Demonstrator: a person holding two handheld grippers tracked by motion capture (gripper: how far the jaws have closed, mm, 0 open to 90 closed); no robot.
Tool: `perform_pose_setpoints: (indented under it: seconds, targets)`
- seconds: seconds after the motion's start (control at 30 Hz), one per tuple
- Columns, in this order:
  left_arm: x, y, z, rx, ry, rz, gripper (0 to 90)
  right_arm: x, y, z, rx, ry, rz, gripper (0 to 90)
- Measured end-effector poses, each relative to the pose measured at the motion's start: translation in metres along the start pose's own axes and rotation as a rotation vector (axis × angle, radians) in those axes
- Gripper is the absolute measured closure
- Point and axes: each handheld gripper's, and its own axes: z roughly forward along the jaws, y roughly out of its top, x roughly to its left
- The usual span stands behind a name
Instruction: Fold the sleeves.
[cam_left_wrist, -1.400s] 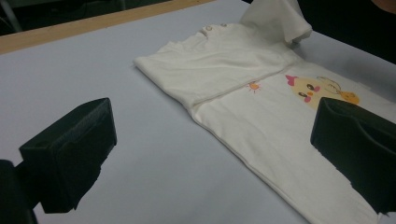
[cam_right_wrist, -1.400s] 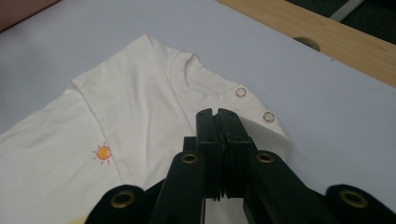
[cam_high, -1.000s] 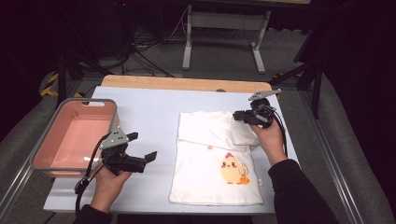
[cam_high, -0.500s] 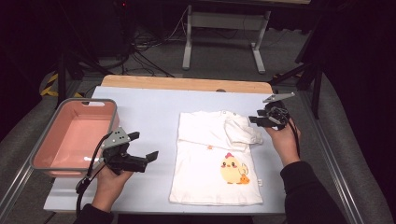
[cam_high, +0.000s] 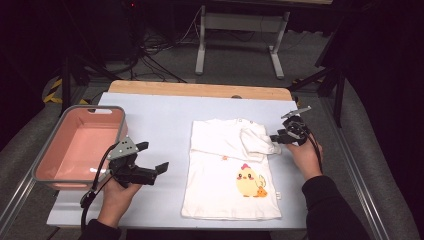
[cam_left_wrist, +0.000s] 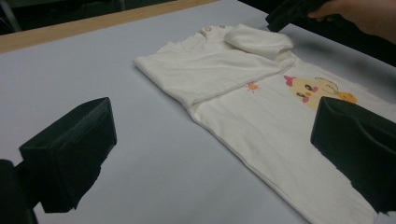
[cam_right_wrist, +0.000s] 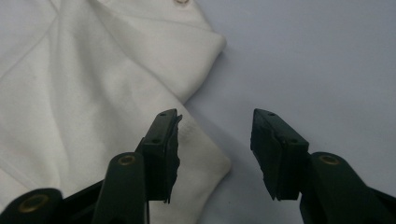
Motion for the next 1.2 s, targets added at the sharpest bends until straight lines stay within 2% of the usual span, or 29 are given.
perform_pose_setpoints:
  seconds: [0.13,0.23,0.3,0.4,0.5,0.57,0.67,0.8,1.03,1.2]
  targets:
    - [0.0,0.0,0.0,0.003,-0.002,-0.005,1.2,0.0,-0.003,0.008,0.035,0.023,0.02,52.5]
    - [0.0,0.0,0.0,0.0,0.002,-0.003,1.2,0.001,-0.004,0.012,0.052,0.045,0.026,58.1]
    - [0.0,0.0,0.0,0.0,0.001,-0.003,1.2,0.001,-0.005,0.012,0.049,0.06,0.044,65.8]
    - [0.0,0.0,0.001,0.002,0.0,-0.002,1.2,0.002,-0.004,0.011,0.066,0.111,0.066,82.7]
    - [0.0,0.0,0.0,0.002,-0.001,-0.003,1.2,0.005,-0.001,0.006,0.072,0.102,0.066,84.4]
    - [0.0,0.0,0.0,0.0,-0.001,-0.003,1.2,0.007,0.0,0.001,0.061,0.117,0.075,84.5]
    - [0.0,0.001,-0.001,-0.007,-0.004,-0.001,1.2,0.009,0.004,-0.009,0.052,0.118,0.061,84.5]
    - [0.0,0.002,-0.001,-0.011,-0.007,-0.002,1.3,0.016,0.012,-0.028,0.0,0.14,0.04,84.5]
    - [0.0,0.002,0.001,-0.008,-0.011,0.003,1.3,0.041,0.034,-0.065,-0.119,0.186,-0.036,84.5]
    - [0.0,0.003,0.002,-0.005,-0.016,0.006,1.3,0.056,0.046,-0.078,-0.178,0.216,-0.071,84.5]
